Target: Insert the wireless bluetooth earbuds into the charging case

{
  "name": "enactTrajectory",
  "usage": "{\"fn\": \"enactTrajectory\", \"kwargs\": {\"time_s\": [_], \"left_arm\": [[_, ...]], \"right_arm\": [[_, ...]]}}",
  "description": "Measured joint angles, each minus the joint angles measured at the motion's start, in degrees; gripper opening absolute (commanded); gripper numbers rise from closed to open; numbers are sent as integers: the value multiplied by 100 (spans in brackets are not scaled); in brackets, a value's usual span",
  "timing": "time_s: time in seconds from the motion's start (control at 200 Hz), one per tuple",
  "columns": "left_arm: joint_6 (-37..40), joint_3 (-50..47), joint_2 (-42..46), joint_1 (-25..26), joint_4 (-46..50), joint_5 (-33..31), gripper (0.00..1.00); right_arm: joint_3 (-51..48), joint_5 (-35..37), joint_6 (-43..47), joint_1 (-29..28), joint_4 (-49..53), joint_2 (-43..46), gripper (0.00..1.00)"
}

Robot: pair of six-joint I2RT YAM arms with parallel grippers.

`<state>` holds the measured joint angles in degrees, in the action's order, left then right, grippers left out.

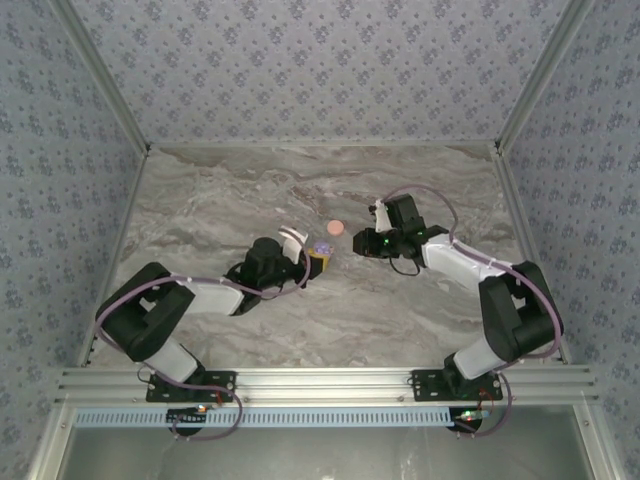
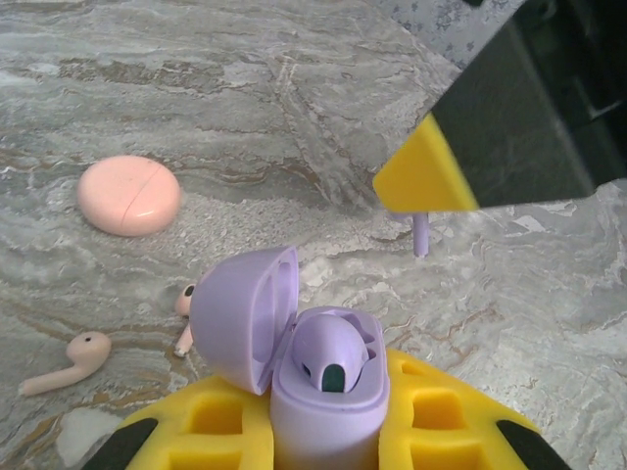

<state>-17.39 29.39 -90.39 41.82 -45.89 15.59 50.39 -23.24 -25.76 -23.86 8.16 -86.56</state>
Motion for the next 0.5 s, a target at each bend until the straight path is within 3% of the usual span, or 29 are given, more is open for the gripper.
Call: {"fn": "enactTrajectory", "kwargs": {"time_s": [0.5], "left_arm": [[42,-44,-468,85,-1027,20,2]], "right_arm": [[-39,-341,-175,-57,-461,754,25]]}}
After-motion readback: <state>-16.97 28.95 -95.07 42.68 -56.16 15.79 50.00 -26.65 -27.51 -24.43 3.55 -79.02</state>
